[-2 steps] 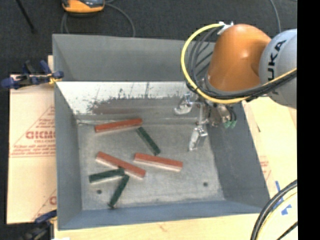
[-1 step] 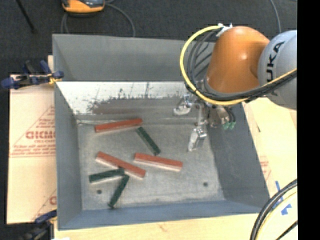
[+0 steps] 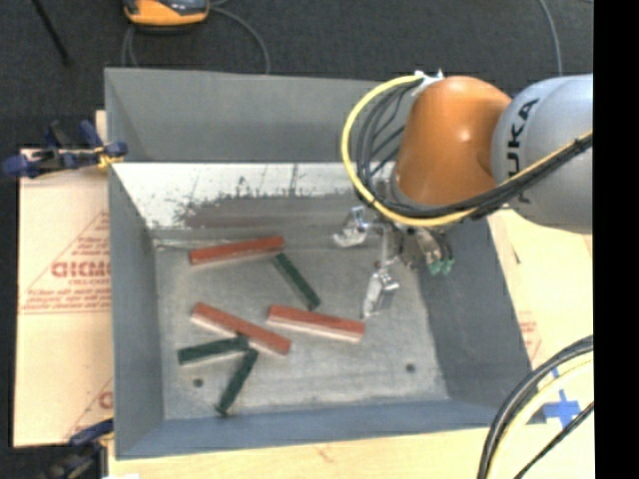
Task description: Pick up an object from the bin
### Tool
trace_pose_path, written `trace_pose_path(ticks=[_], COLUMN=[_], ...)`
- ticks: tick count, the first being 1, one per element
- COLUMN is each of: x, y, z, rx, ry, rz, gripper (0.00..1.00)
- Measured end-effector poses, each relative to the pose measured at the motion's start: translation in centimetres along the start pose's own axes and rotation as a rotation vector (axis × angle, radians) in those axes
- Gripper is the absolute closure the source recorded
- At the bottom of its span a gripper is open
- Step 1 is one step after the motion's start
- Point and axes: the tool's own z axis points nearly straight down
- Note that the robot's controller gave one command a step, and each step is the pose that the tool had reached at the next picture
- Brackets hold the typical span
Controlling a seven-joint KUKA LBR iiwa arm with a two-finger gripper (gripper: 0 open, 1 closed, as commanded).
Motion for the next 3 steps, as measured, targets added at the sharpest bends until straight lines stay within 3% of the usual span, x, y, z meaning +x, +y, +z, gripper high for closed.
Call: trace_pose_path(ticks=[1,2,3], x=[0.5,1.0,1.1], y=[-0.4,2.2,2.2], z=[2.6,10.0,10.1], rx=[0.004,0.003,0.003], ry=[-0.017,-0.019,-0.017], rz=[-0.015,0.009,0.008], gripper=[0.0,1.0,0.0])
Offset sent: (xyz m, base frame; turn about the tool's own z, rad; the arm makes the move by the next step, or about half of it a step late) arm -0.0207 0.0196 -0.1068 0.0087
